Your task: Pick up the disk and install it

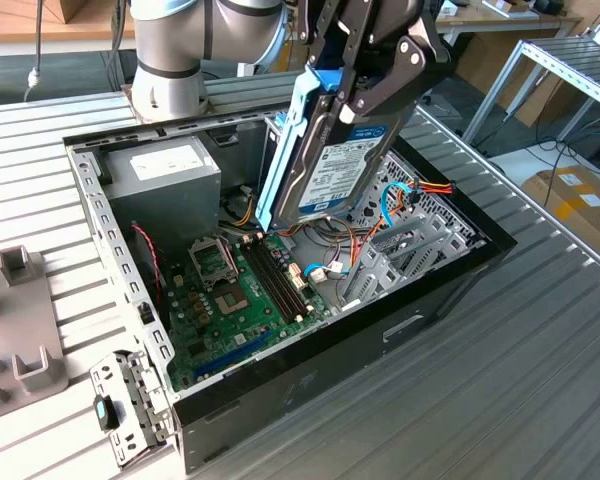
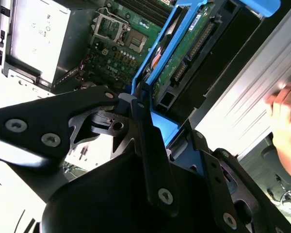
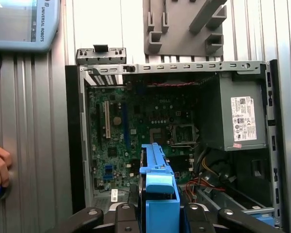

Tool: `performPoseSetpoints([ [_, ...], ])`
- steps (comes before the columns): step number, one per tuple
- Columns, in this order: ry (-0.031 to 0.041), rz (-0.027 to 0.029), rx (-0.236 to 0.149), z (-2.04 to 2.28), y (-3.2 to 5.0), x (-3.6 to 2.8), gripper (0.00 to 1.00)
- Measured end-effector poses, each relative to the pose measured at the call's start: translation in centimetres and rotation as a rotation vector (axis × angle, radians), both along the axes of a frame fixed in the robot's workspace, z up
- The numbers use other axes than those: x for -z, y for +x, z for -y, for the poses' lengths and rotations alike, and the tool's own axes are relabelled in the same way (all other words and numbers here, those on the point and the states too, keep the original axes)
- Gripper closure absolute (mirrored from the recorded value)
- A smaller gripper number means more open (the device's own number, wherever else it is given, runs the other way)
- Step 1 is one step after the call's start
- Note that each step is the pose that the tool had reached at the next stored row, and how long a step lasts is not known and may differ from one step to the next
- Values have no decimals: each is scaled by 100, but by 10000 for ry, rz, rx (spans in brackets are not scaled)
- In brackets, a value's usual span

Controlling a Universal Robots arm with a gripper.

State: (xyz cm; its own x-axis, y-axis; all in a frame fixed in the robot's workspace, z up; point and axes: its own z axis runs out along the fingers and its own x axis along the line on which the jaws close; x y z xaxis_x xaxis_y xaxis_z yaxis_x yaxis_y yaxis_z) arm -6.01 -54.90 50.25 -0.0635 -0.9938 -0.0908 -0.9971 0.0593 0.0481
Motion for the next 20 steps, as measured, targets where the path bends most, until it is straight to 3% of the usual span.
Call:
performPoseSetpoints([
  [13, 1, 1, 0, 74, 42, 11, 63],
  [20, -1, 0, 0, 179, 71, 17, 63],
])
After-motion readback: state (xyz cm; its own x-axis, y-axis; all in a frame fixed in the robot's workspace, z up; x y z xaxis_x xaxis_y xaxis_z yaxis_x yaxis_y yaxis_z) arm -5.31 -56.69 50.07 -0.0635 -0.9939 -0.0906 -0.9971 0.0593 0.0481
